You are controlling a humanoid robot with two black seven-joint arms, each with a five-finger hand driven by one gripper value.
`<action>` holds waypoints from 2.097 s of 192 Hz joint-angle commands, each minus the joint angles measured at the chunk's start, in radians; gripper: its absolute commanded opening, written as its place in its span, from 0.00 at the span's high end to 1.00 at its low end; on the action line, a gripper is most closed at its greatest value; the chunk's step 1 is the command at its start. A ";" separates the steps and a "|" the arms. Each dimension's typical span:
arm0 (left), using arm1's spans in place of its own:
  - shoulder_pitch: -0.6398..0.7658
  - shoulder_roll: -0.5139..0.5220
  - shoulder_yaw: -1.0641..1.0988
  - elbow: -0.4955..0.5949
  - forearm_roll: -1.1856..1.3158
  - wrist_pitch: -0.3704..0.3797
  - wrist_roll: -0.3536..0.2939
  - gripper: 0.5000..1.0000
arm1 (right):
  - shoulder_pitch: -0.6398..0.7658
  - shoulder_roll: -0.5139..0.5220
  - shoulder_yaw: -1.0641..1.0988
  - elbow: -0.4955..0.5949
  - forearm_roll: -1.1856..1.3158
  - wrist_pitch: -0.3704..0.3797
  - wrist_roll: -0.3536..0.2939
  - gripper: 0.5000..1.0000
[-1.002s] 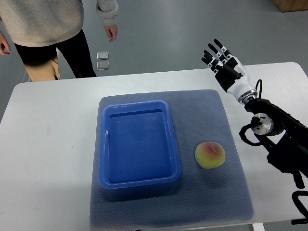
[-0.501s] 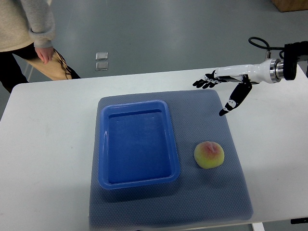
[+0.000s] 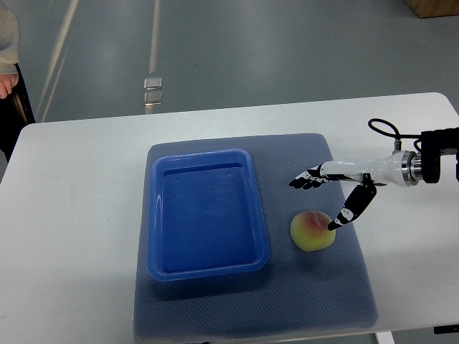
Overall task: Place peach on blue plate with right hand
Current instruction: 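Close the right hand fingers around the peach, then lift the peach with the right hand and carry it over the blue tray, then lower the peach into the blue tray and open the right hand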
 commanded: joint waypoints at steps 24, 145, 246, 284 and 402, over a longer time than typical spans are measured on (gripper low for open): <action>0.000 0.000 0.000 -0.001 0.000 0.001 0.000 0.00 | -0.072 -0.002 0.010 0.026 -0.013 -0.011 0.011 0.14; 0.000 0.000 0.000 0.000 0.000 0.002 0.000 0.00 | -0.149 0.041 0.022 0.019 -0.146 -0.189 0.042 1.00; 0.000 0.000 0.000 -0.001 0.000 0.001 0.000 0.00 | 0.328 0.292 -0.164 -0.117 0.170 -0.179 0.016 1.00; 0.000 0.000 0.000 -0.001 0.000 0.001 0.000 0.00 | 0.318 0.547 -0.225 -0.327 0.155 -0.209 0.016 1.00; 0.000 0.000 0.000 0.005 0.000 0.001 0.000 0.00 | 0.236 0.700 -0.248 -0.513 0.083 -0.242 0.019 0.13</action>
